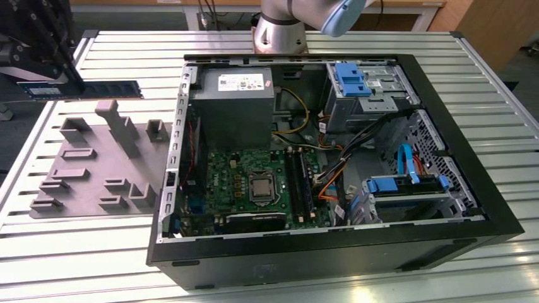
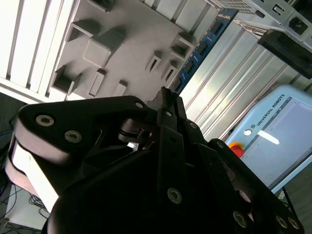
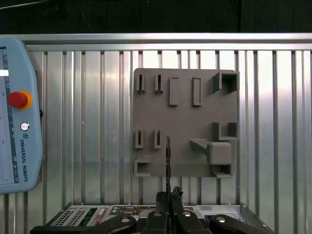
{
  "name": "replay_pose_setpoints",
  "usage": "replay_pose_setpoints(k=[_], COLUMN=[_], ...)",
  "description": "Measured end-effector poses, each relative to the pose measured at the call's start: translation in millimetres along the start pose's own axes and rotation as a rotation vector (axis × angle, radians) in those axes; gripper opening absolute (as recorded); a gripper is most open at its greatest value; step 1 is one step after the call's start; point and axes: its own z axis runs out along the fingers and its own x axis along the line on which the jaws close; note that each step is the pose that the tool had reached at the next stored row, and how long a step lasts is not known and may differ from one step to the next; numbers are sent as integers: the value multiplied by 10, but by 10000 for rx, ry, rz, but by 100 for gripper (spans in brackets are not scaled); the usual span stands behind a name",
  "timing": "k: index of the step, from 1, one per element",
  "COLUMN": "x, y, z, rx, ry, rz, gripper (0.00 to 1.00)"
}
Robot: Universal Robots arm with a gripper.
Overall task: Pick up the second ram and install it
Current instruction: 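Pick up the second ram and move it above second insertion slot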
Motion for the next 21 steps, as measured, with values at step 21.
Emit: replay_pose_setpoints(k=[21], x=[-1], y=[-71], z=[-1], rx=[-1], ry=[1], rz=[-2], gripper=[14])
